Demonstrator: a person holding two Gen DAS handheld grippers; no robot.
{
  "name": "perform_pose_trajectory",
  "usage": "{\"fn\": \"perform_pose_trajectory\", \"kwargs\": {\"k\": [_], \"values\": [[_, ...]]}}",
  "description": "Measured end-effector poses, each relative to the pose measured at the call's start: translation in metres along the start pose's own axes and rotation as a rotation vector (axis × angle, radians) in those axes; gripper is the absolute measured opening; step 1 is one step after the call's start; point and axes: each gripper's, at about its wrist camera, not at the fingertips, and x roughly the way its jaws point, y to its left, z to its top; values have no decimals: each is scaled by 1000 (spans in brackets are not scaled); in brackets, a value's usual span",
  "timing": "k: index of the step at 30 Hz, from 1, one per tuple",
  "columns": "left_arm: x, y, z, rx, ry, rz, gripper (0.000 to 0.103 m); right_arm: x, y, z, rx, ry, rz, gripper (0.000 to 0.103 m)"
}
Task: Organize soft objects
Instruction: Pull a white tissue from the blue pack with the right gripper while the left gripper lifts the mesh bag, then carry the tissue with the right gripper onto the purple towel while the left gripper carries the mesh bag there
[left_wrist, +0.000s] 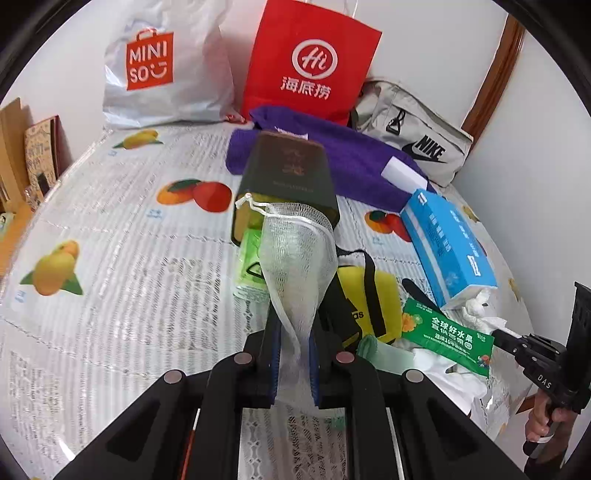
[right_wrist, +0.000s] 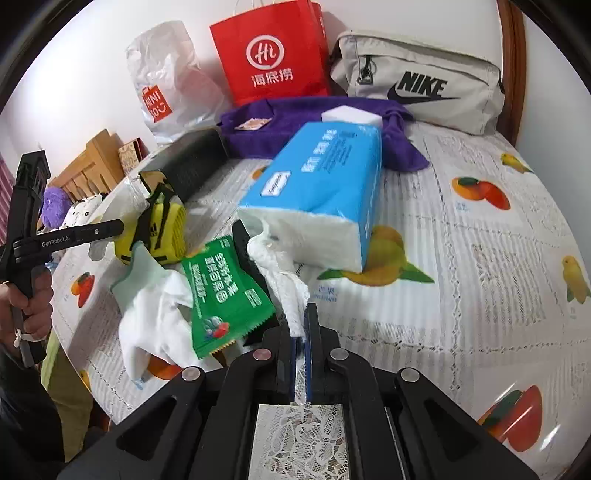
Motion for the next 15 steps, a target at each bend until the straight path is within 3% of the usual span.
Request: {"fn": "perform_pose_trajectory", "kwargs": {"k": [15], "values": [[-22, 8, 28, -38, -47, 24, 13, -26, 8, 29, -25, -63, 43, 3]]}}
